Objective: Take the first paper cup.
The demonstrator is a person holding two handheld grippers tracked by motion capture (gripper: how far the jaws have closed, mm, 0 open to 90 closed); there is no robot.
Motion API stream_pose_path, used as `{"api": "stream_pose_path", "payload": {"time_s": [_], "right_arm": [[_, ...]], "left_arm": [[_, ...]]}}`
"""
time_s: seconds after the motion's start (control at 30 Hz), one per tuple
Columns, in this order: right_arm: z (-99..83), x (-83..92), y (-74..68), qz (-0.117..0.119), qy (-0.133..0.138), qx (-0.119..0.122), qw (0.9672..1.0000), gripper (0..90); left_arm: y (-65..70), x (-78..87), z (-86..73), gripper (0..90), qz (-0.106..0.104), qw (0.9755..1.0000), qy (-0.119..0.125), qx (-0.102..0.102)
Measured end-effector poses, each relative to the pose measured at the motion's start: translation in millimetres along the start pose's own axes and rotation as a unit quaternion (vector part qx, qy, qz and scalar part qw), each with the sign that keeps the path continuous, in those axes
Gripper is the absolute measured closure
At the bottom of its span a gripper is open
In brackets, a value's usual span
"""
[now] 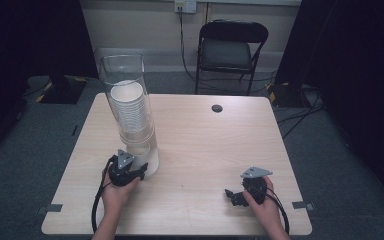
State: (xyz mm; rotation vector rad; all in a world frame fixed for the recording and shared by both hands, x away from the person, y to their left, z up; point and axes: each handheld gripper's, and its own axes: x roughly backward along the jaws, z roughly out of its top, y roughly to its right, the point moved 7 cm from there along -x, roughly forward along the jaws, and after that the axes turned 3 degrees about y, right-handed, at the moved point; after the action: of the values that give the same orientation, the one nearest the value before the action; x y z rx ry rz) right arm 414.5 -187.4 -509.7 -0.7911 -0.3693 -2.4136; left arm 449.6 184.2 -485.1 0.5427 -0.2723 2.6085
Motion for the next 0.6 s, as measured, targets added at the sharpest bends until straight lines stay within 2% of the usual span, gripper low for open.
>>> {"api": "stream_pose_path", "payload": {"time_s": [0.13,0.23,0.27,0.33,0.5,0.53,0.6], "right_arm": [[0.3,-0.3,0.5,0.000,0.000,0.002,1.0000,0.0],[0.1,-0.1,0.2,0.000,0.000,0.001,1.0000,0.0],[0.0,0.0,0.1,0.000,0.000,0.001,1.0000,0.0],[-0.3,0.3,0.4,-0.002,-0.001,0.002,1.0000,0.0],[-0.3,0.3,0.3,-0.001,-0.001,0.002,1.0000,0.0],[-0.3,0.3,0.3,-0.001,-0.001,0.002,1.0000,0.0],[-0.3,0.3,0.3,-0.001,-0.001,0.002,1.0000,0.0]], "left_arm": [[2.4,3.8,-6.3,36.4,-0.018,0.9998,-0.010,0.004],[8.0,5.3,-9.7,36.2,-0.031,0.9995,-0.008,0.007],[11.2,6.6,-9.0,36.2,-0.035,0.9994,-0.006,-0.002],[17.7,8.4,-6.4,36.2,-0.045,0.9990,-0.002,-0.006],[26.3,8.7,-6.2,36.0,-0.060,0.9981,-0.005,-0.009],[26.2,8.9,-6.0,36.0,-0.060,0.9980,-0.005,-0.020],[29.5,9.0,-5.4,35.9,-0.065,0.9977,-0.001,-0.016]]}}
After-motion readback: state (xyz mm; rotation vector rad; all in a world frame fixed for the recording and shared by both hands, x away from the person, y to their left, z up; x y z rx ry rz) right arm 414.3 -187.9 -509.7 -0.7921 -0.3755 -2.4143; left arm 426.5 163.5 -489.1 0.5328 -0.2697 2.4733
